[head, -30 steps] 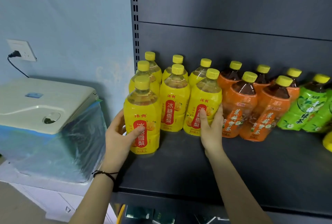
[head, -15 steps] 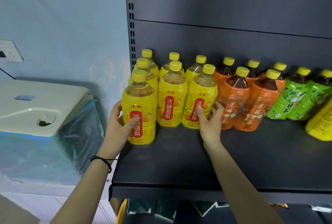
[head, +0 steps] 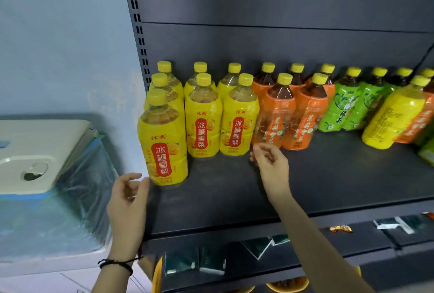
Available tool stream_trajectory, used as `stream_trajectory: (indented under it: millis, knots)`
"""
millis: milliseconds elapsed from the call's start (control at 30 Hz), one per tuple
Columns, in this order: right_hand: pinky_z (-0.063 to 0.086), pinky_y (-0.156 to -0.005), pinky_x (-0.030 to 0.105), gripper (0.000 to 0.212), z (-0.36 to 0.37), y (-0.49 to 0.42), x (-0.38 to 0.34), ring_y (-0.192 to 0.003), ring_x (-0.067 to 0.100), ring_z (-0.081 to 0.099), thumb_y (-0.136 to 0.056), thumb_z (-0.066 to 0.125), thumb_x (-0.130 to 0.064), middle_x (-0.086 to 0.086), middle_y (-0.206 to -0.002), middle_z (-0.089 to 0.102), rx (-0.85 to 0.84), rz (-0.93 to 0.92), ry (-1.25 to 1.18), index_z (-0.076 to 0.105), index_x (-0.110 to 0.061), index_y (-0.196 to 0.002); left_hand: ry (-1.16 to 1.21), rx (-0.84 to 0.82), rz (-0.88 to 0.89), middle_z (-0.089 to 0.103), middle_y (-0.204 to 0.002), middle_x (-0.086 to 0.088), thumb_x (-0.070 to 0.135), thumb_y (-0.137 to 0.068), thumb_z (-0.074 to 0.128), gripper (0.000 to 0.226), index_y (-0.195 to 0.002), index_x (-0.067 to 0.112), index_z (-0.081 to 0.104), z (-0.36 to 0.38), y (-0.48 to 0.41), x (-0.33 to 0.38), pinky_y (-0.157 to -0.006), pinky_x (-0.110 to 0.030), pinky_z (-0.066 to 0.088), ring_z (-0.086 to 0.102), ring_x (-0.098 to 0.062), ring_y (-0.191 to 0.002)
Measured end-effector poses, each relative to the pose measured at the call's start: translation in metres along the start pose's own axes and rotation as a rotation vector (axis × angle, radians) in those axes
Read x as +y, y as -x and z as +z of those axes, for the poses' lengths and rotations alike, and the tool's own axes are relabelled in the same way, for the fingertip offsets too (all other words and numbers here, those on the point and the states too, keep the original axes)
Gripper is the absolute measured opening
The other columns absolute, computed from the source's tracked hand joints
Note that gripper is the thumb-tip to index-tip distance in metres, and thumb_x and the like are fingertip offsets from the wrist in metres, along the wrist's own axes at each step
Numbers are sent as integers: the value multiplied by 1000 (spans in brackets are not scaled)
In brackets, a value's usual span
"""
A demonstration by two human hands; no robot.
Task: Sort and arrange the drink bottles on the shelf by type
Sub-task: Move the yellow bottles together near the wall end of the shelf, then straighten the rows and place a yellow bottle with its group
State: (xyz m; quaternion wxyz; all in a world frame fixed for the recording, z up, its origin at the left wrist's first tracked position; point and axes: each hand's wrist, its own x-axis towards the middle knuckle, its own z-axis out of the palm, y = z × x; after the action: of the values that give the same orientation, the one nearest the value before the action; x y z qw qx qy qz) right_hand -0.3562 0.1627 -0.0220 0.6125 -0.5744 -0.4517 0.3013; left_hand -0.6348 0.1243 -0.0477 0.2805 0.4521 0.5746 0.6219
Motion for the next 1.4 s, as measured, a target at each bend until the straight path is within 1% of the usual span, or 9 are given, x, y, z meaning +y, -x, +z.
stream_trajectory:
  millis: [67, 133, 233, 367, 600, 900, 1100, 1267, 1400]
  knots:
    - [53, -80, 28, 5, -18, 6, -5, -85, 18, 65, -91, 64, -21, 4, -90, 69, -1, -36, -7, 66, -23, -95, -20, -122, 45, 65, -75, 1, 46, -76, 62, 15, -83, 32, 62, 4, 16, 10, -75, -29, 47, 61, -17, -74]
    - [52, -78, 24, 7, -41, 10, -8, -86, 15, 64, -90, 66, -24, -1, -90, 68, -11, -61, -5, 65, -27, -96, -54, -242, 113, 68, -80, 8, 25, -85, 68, 6, -83, 30, 64, 21, 32, 24, -73, -15, 46, 61, -4, -74]
    - [50, -76, 16, 18, -84, 12, -10, -85, 1, 63, -89, 66, -25, -9, -94, 67, -41, -68, 7, 65, -25, -107, -74, -357, 171, 71, -92, 14, 16, -87, 69, 12, -97, 23, 66, 63, 52, 47, -79, -7, 45, 64, 2, -89]
    - [49, -78, 11, 33, -166, 14, 0, -89, -5, 62, -89, 67, -23, -10, -106, 66, -56, -80, 55, 60, -26, -121, -84, -484, 149, 66, -115, 13, 22, -89, 64, 24, -112, 26, 63, 134, 91, 69, -96, -20, 43, 59, -1, -111]
    - [53, -89, 35, 27, -312, 6, 24, -102, 12, 63, -88, 68, -23, -10, -106, 66, -23, -74, 135, 61, -35, -111, -143, -600, 165, 62, -120, 9, 30, -87, 66, 35, -121, 32, 58, 263, 171, 92, -102, -34, 43, 57, -9, -114]
    - [53, -89, 33, 27, -409, -47, 53, -100, 14, 63, -85, 72, -23, -4, -103, 65, 51, 2, 159, 60, -29, -108, -164, -613, 123, 59, -122, 14, 35, -86, 65, 38, -123, 35, 55, 365, 218, 97, -92, -21, 37, 52, -2, -117]
    - [51, -90, 30, 31, -431, -107, 65, -104, 12, 61, -86, 70, -25, -10, -108, 62, 19, 19, 189, 57, -27, -115, -116, -595, 115, 57, -125, 13, 41, -84, 65, 41, -122, 36, 54, 442, 212, 100, -98, -30, 41, 51, -5, -118]
    - [47, -91, 25, 42, -441, -157, 68, -109, 11, 57, -89, 67, -24, -6, -117, 59, -5, 8, 181, 52, -22, -127, -8, -553, 114, 47, -138, 7, 42, -81, 68, 61, -135, 29, 43, 527, 197, 122, -101, -31, 38, 45, -11, -125]
    - [47, -94, 25, 46, -443, -184, 73, -114, 15, 57, -91, 65, -21, -6, -120, 57, -9, 56, 92, 48, -19, -133, 91, -490, 70, 36, -148, 2, 46, -73, 77, 90, -145, 26, 27, 588, 175, 145, -111, -42, 33, 35, -16, -135]
